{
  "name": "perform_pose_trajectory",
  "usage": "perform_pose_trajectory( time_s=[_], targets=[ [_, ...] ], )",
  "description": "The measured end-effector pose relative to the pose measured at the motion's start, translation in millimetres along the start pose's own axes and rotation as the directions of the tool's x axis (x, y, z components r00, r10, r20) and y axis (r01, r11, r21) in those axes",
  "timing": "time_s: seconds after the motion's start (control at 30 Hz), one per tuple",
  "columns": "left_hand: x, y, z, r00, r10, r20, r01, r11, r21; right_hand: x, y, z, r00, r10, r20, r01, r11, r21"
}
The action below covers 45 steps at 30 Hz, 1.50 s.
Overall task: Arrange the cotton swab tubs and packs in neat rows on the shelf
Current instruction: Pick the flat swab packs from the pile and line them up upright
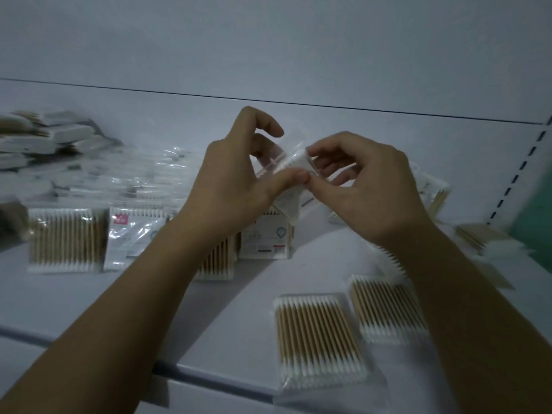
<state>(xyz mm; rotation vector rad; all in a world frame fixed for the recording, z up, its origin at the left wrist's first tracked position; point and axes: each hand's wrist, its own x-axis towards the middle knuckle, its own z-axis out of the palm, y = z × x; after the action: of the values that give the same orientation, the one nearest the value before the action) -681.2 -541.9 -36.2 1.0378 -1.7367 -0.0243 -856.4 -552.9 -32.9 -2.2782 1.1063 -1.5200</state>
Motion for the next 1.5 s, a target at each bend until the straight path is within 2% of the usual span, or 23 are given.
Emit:
perform_pose_trajectory(
  time_s=[0.17,0.3,0.43,0.57,0.73,1.0,1.17,1.43,1.5],
  targets=[
    [3,-1,-8,0.984,0.168,0.054,-0.171,0.984,0.059,-1,1,0,0.997,0.052,0.054,-0.056,0.995,0.082],
    [7,4,-9,0.979,0.147,0.14,-0.146,0.989,-0.017,-3,0,1,0.989,0.038,0.144,-0.041,0.999,0.02],
    [3,0,-20,0.954,0.066,0.294,-0.112,0.983,0.144,-7,0,5,0.967,0.081,0.241,-0.08,0.997,-0.014],
    [-2,-3,-31,0.911,0.047,0.411,-0.264,0.831,0.489,-5,1,11,0.95,0.099,0.295,-0.089,0.995,-0.047],
    [-14,3,-24,0.85,0.019,0.527,-0.386,0.704,0.596,-11,8,18,0.897,0.135,0.422,-0.055,0.979,-0.196],
    [-17,4,-23,0.848,-0.044,0.529,-0.372,0.661,0.652,-7,7,21,0.882,0.112,0.457,0.027,0.957,-0.288],
    [-19,4,-20,0.86,-0.084,0.504,-0.294,0.725,0.622,-7,5,18,0.882,0.118,0.457,0.024,0.956,-0.294],
    [-18,16,-12,0.863,-0.03,0.504,-0.435,0.461,0.773,-5,-21,-1,0.85,0.193,0.491,0.054,0.893,-0.446],
    [-22,20,-12,0.861,0.021,0.508,-0.464,0.439,0.769,-17,-34,-19,0.795,0.212,0.568,0.071,0.898,-0.433]
  ],
)
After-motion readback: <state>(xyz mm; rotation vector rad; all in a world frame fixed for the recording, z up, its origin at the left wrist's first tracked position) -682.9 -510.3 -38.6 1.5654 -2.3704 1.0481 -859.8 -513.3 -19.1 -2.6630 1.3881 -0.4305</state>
